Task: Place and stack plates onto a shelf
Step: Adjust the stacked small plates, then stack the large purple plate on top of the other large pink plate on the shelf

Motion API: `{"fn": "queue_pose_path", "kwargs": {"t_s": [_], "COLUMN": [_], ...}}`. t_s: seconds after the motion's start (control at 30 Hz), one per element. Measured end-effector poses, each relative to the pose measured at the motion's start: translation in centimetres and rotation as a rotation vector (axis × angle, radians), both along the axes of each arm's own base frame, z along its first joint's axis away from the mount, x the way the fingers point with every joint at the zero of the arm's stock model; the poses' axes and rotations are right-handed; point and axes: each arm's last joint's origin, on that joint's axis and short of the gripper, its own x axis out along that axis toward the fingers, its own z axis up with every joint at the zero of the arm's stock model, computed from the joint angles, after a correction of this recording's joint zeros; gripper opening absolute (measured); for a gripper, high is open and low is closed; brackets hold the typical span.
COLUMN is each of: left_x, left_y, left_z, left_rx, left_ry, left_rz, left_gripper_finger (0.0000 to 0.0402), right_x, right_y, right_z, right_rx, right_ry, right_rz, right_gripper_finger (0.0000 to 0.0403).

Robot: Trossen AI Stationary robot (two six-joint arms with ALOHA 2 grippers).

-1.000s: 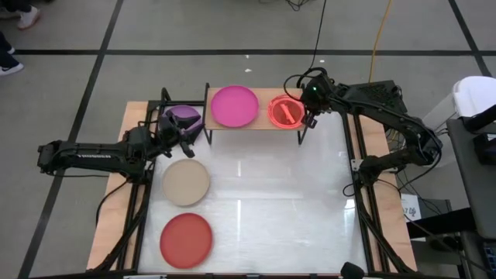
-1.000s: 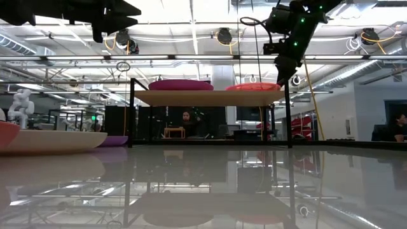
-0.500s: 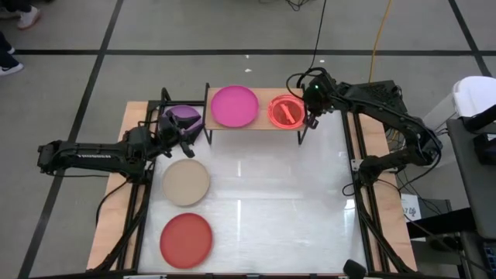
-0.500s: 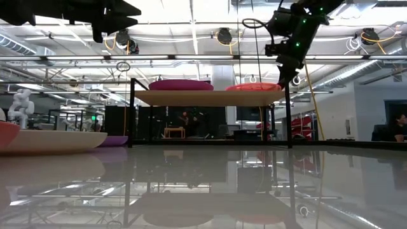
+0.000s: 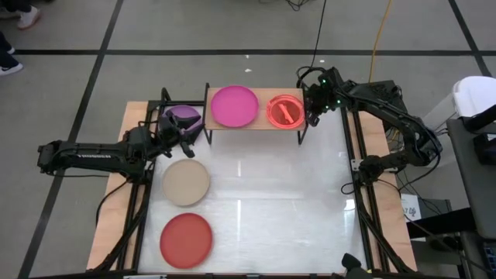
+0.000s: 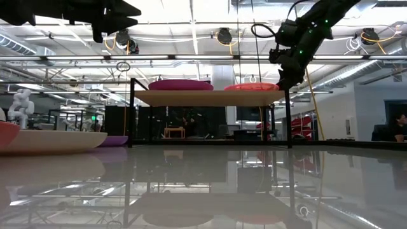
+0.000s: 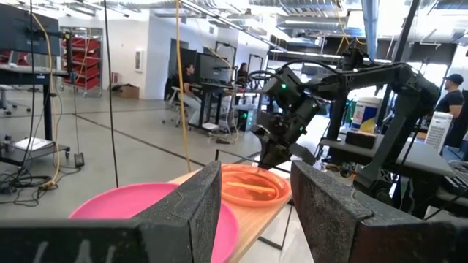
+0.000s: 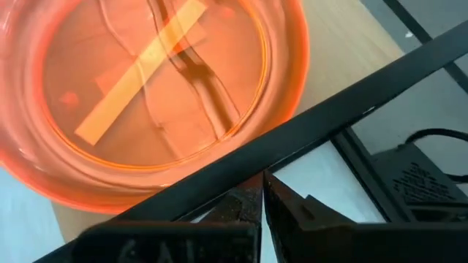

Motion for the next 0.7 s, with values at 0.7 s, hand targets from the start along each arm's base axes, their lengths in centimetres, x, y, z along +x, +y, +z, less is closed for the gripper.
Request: {"fn": "queue_pose_path", "kwargs": {"t_s": [0.7], "left_x": [0.2], "left_y": [0.2], "left_z": [-0.7], "left_rx": [-0.110], "left_ry": [0.178], "left_rz": [0.050], "left_gripper_finger": [0.0170], "right_x": [-3.9], "right_y": [2.5], "right_z": [4.5], "right_rx": [-0.243], "right_ry": [0.020], "right_rz": [-0.290], "right_gripper_finger": [0.0000]}}
